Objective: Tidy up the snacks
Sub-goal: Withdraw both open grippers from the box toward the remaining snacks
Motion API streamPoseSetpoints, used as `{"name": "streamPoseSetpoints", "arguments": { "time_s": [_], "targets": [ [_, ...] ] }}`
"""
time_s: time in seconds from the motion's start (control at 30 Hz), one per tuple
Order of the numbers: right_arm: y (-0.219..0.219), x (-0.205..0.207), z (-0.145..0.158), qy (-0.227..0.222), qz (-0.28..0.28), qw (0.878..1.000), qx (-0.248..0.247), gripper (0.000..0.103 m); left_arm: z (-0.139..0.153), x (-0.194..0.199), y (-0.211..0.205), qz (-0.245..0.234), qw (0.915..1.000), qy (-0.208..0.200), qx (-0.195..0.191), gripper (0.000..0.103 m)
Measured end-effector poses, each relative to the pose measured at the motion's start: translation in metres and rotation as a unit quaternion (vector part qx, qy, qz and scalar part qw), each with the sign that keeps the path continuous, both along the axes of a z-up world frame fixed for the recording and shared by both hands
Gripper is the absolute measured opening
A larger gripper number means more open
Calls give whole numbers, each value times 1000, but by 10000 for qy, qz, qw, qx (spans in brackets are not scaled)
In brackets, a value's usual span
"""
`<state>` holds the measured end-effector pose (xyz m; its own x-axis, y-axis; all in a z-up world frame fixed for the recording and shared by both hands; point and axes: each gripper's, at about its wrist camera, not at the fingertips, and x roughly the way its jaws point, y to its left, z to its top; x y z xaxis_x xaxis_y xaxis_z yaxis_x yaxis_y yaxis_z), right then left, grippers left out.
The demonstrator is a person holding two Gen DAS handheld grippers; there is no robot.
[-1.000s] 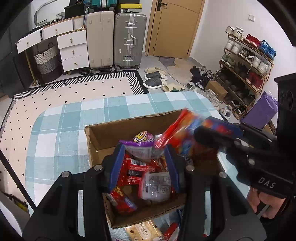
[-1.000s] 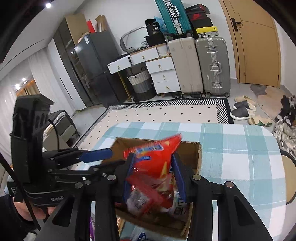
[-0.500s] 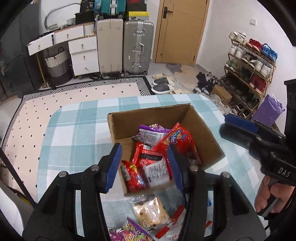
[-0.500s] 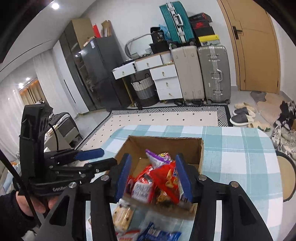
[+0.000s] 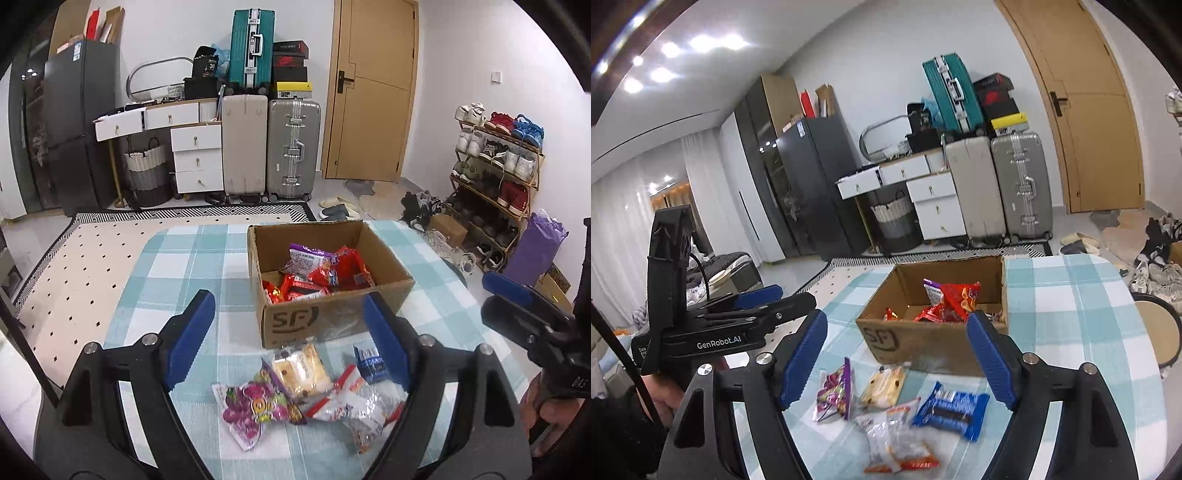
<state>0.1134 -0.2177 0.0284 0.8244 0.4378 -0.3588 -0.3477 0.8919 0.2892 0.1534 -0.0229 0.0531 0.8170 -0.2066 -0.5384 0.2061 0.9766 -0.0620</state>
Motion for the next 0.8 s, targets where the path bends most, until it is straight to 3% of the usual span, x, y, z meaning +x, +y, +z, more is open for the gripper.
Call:
{"name": "streamPoseSetpoints", "arguments": {
  "time_s": [0.33, 0.47, 0.6, 0.8],
  "targets": [
    [12, -55, -20, -106, -76, 9998, -179, 96, -7, -76, 6, 170, 9997, -193, -17, 88],
    [18, -74, -30, -195, 146, 9993, -290, 101, -14, -102, 18, 349, 9989, -214, -227, 102],
    [22, -83, -47, 9, 224, 9983, -533, 101, -29, -122, 29, 458, 9981, -299, -287, 102],
    [20, -87, -73, 321, 195, 9980, -508, 102, -63, -125, 36, 498, 9984, -226, -168, 102]
  ]
}}
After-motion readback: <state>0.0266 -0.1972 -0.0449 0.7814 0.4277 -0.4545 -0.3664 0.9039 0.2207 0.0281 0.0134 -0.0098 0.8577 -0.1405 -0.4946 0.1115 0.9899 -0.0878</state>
